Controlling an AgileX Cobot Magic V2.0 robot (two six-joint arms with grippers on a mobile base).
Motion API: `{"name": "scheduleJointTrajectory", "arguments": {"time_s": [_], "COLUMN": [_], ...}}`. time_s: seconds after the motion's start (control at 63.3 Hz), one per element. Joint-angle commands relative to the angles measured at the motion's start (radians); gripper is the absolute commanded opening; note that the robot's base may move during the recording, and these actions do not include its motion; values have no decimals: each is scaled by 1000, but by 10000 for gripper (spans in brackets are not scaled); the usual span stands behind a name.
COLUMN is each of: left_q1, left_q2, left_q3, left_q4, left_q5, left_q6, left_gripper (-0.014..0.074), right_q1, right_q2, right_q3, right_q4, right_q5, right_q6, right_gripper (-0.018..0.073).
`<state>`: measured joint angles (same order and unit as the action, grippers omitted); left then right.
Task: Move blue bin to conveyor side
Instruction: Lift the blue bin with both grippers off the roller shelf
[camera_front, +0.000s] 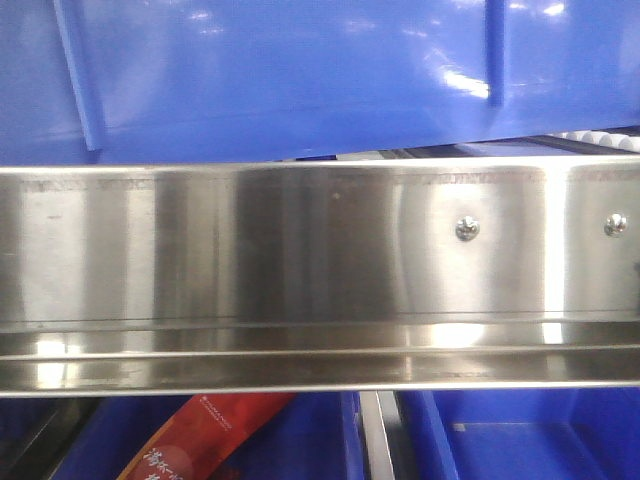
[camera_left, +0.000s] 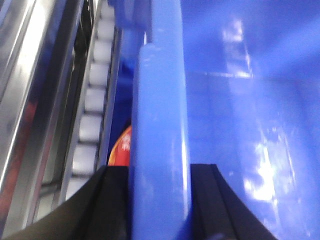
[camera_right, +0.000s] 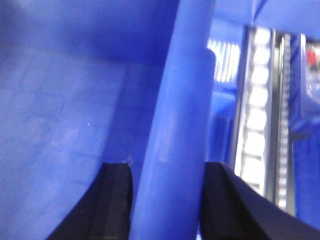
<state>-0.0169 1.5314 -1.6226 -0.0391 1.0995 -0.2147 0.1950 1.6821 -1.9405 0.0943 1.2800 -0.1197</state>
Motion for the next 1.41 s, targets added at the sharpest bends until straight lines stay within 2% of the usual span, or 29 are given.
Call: {"name": "scheduleJointTrajectory", "arguments": {"time_s": [0.0, 0.332, 0.854, 1.012, 1.138, 1.233, 1.391], "left_q1": [-2, -86, -88, -88, -88, -88, -88], "left_q2": [-25, -27, -111, -165, -208, -248, -330], "left_q3": [-25, -27, -98, -109, -109, -109, -85], "left_q4": [-10, 0, 2, 9, 17, 46, 74], "left_q5": [-30, -40, -21, 5, 73, 119, 122], "left_q6": [4, 4, 4, 4, 4, 4, 4], "left_gripper": [2, 2, -9, -9, -9, -9, -9], "right_q1": [-1, 3, 10, 45, 73, 79, 79], "right_q2": [-42, -92, -213, -285, -361, -420, -518], "right_q3": [-13, -13, -9, 63, 147, 206, 297], "right_q4": [-21, -21, -32, -39, -41, -41, -41], "right_q5": [-59, -59, -59, -59, -59, -59, -91], "right_q6": [-2, -2, 80, 106, 106, 120, 129], "right_gripper": [-79, -79, -79, -79, -79, -79, -79]}}
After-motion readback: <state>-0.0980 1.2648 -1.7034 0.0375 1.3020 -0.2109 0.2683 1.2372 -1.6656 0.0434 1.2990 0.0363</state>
